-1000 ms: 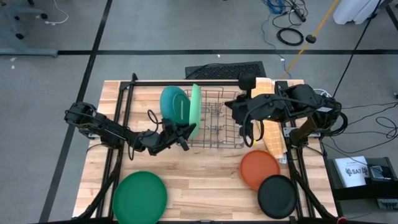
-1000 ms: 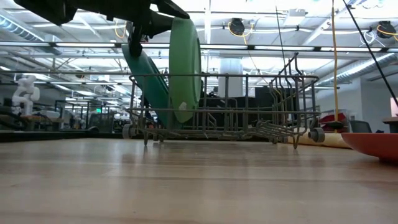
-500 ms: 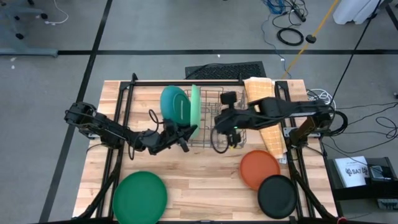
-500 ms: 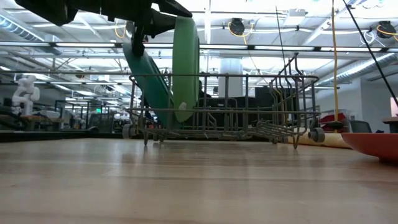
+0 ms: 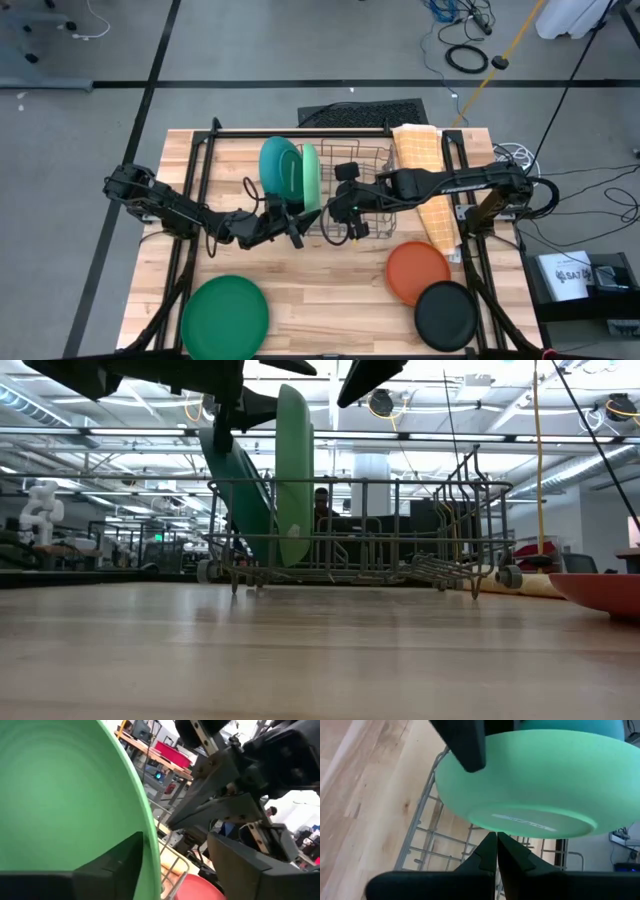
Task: Sort dishes
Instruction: Put the light green plate into the dishwasher rack
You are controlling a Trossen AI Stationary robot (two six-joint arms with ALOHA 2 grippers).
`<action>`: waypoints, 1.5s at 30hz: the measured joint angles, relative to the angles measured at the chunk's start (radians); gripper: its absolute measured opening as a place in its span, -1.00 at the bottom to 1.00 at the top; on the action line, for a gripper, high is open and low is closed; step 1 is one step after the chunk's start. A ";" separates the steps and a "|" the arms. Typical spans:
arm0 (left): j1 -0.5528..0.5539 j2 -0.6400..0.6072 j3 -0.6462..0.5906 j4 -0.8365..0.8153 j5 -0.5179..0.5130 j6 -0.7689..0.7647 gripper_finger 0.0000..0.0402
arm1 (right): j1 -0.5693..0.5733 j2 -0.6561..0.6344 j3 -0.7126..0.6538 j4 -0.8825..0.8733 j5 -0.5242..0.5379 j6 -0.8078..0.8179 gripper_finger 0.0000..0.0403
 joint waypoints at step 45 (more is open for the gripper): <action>0.094 -0.142 0.002 -0.160 0.049 -0.026 -0.56 | 0.000 0.000 -0.012 0.070 -0.025 0.009 -0.98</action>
